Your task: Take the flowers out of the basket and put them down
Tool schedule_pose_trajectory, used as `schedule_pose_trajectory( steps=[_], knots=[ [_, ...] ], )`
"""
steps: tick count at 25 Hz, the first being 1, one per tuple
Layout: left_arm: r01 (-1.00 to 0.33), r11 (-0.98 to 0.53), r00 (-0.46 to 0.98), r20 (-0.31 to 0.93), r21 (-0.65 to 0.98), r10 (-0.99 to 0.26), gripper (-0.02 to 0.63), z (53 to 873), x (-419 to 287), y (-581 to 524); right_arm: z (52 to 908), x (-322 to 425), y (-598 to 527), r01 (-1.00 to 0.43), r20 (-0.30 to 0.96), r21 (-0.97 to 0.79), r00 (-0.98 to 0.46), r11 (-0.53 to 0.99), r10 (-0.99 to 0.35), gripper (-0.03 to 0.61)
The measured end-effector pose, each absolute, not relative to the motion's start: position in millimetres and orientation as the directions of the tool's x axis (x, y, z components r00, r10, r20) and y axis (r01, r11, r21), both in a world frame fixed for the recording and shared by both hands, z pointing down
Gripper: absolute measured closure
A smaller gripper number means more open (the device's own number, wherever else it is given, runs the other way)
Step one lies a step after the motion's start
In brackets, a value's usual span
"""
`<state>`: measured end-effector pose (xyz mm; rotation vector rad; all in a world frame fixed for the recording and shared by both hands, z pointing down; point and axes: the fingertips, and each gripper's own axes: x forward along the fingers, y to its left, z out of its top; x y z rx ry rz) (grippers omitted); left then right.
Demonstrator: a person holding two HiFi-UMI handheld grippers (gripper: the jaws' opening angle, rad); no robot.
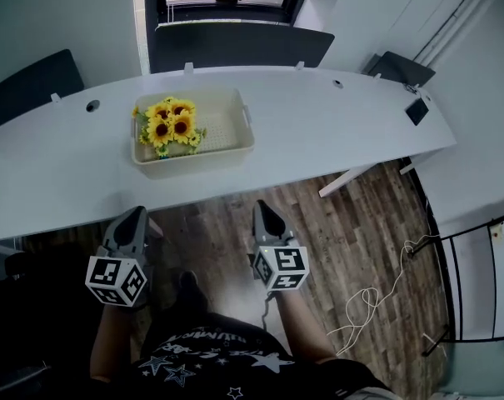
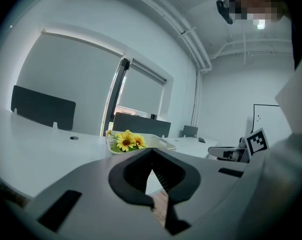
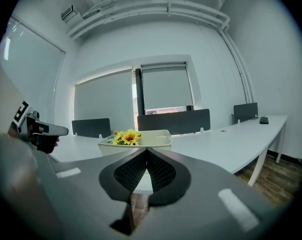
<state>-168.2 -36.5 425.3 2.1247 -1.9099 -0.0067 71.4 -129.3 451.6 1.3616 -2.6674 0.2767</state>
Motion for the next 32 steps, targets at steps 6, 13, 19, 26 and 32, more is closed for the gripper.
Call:
schedule_pose_trajectory(
  steps=[6,13,19,26,32],
  knots=[
    [-0.975,-0.075,0.121,0.214,0.211,-0.969,0.604,432.1,-194.2,-72.6,457.2,43.2,-166.6,-0.813,0.223,-0.114,-0.580,0.570,-0.783,0.575],
    [-0.975,-0.066,0.119,0.251,0.212,-0.961,0.604,447.6,-226.2,-102.5,464.2,9.4,-191.3,-0.811,0.252,-0.109,-0.581,0.574,-0.773,0.575],
    [-0.975,-0.099,0.148,0.246,0.200,-0.958,0.604,446.9,-241.1,-123.7,455.0,-7.2,-212.3,-0.828,0.233,-0.085,-0.557,0.554,-0.797,0.575],
    [-0.977,-0.091,0.143,0.275,0.194,-0.951,0.604,459.8,-260.3,-141.9,448.9,-19.5,-220.3,-0.835,0.220,-0.054,-0.545,0.548,-0.809,0.575],
    [-0.977,-0.035,0.106,0.336,0.212,-0.936,0.604,472.7,-267.1,-147.9,443.6,-8.4,-241.9,-0.850,0.206,-0.051,-0.522,0.523,-0.828,0.575]
  ],
)
